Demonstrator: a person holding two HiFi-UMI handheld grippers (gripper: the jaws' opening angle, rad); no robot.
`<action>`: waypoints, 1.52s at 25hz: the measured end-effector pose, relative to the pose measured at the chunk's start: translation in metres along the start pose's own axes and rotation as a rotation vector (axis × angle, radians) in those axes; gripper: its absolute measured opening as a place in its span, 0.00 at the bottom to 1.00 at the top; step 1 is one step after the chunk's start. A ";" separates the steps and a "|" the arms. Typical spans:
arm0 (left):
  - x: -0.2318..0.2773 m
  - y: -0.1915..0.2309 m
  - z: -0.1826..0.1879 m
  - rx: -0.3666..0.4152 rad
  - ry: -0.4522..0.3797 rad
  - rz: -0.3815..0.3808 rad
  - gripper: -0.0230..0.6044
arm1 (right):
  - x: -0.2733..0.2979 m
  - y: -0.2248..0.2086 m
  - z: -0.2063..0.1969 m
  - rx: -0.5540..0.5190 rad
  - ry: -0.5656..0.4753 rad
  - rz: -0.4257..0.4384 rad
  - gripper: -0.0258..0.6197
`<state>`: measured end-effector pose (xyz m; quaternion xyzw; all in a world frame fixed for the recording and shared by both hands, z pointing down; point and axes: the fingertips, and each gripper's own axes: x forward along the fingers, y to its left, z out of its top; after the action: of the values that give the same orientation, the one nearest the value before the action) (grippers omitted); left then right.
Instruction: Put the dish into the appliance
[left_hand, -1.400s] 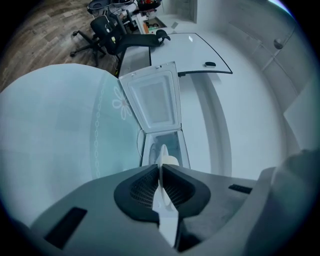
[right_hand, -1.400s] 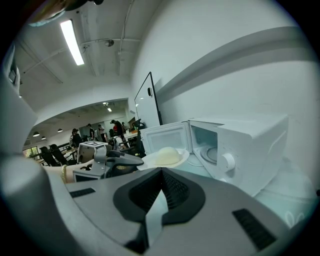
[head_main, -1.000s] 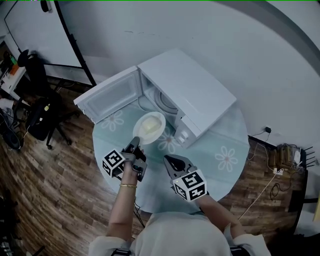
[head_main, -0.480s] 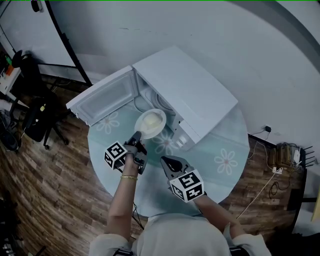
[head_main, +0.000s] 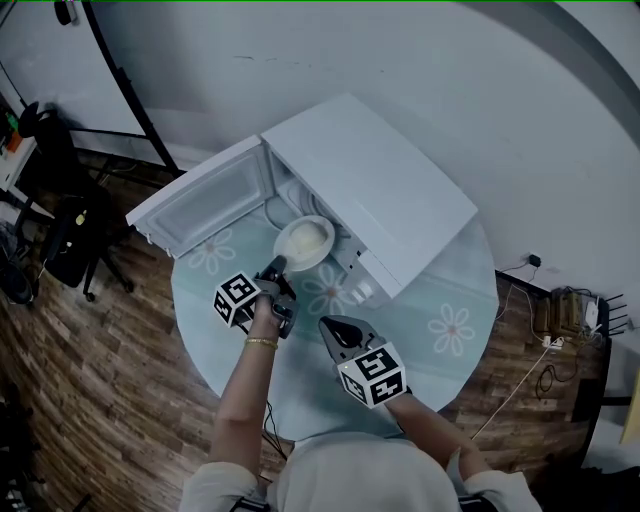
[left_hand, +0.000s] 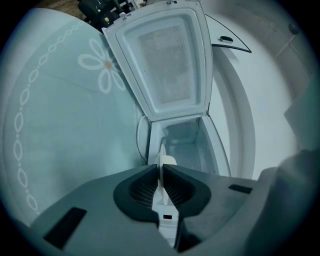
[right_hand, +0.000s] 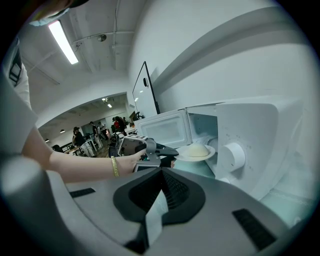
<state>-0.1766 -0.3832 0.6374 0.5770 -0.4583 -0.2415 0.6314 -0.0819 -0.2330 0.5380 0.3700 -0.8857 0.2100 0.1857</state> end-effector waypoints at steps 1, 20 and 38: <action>0.003 0.000 0.000 0.003 0.003 0.002 0.09 | 0.001 -0.001 0.000 0.001 0.001 -0.001 0.05; 0.049 -0.002 -0.007 0.038 0.032 0.023 0.09 | 0.002 -0.009 -0.004 0.019 0.006 -0.008 0.05; 0.093 -0.009 -0.010 0.069 0.039 0.054 0.09 | 0.005 -0.014 -0.007 0.042 0.011 -0.014 0.05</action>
<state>-0.1224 -0.4578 0.6576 0.5907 -0.4692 -0.1971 0.6262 -0.0735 -0.2417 0.5495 0.3787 -0.8776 0.2291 0.1843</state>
